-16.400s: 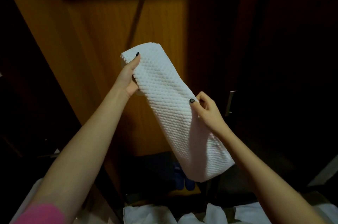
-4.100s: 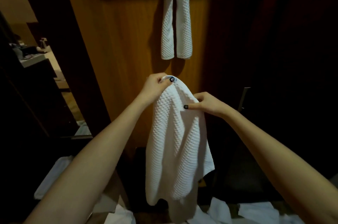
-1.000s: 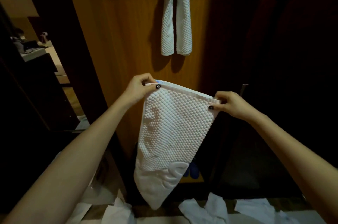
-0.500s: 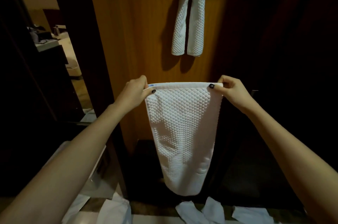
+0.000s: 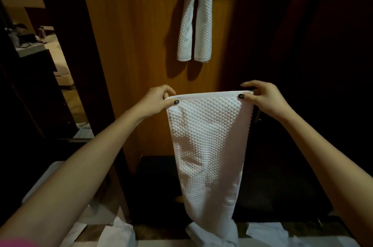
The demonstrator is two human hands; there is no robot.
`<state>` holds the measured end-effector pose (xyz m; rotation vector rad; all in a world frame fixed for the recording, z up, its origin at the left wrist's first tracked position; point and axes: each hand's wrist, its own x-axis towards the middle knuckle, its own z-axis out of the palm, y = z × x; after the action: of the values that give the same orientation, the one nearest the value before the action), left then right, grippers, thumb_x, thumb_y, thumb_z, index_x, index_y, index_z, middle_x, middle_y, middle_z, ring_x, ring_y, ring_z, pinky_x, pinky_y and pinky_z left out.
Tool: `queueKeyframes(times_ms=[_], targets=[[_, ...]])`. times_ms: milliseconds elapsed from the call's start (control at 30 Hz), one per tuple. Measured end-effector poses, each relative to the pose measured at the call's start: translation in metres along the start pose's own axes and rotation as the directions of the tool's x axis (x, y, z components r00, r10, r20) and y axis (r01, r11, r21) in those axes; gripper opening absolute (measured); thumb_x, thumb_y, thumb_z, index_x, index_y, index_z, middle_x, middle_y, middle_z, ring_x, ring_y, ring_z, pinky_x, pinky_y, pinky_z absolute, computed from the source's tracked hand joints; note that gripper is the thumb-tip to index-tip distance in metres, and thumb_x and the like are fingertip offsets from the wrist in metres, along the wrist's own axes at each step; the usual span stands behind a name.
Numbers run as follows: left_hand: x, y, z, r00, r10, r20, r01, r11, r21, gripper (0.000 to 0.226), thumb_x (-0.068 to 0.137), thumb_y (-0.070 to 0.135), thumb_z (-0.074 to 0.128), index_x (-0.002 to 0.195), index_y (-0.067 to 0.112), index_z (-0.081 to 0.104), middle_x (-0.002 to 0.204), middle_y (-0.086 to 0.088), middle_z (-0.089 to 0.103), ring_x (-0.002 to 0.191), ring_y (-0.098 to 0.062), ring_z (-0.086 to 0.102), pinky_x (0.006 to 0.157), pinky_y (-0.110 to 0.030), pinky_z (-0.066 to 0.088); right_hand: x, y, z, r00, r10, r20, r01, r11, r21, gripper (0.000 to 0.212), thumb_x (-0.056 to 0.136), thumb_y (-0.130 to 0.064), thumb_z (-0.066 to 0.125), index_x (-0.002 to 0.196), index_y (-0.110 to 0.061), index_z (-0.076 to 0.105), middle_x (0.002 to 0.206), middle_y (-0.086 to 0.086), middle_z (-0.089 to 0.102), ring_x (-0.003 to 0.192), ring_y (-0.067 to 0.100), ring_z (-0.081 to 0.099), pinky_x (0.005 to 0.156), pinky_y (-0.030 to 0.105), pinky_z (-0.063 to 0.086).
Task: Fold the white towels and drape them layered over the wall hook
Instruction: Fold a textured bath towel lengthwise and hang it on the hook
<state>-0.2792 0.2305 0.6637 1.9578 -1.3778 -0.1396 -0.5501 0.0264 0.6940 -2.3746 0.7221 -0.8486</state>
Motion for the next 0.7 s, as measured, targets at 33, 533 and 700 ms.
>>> queueKeyframes(times_ms=[33,533,700], targets=[[0.001,0.000,-0.001,1.000,0.017,0.022,-0.017,1.000,-0.002,0.015,0.089,0.021,0.068,0.093,0.007,0.069,0.081,-0.007,0.067,0.073,-0.022,0.059,0.066,-0.030,0.040,0.000,0.001,-0.001,1.000,-0.005,0.007,0.005,0.999,-0.042,0.012,0.086,-0.029,0.074,0.098,-0.027,0.071,0.082,-0.018,0.066,0.077,-0.004,0.062,0.061,0.009,0.043],[0.001,0.050,0.029,0.967,0.139,0.212,0.150,0.361,-0.920,0.027,0.101,0.023,0.045,0.080,0.022,0.061,0.074,0.004,0.066,0.064,-0.006,0.063,0.055,-0.020,0.054,0.005,-0.007,0.005,0.967,0.152,-0.204,-0.165,0.985,-0.050,0.019,0.093,-0.019,0.062,0.112,-0.020,0.069,0.095,0.002,0.073,0.083,0.015,0.071,0.077,0.037,0.060],[0.002,0.048,0.036,0.959,0.122,0.256,0.176,0.455,-0.873,0.016,0.097,0.028,0.048,0.088,0.014,0.052,0.074,0.004,0.065,0.064,-0.006,0.061,0.057,-0.020,0.053,0.000,-0.030,0.015,0.857,0.069,0.510,-0.268,0.906,0.328,0.059,0.089,-0.006,0.068,0.132,-0.038,0.045,0.094,0.017,0.074,0.084,0.027,0.074,0.066,0.034,0.061]])
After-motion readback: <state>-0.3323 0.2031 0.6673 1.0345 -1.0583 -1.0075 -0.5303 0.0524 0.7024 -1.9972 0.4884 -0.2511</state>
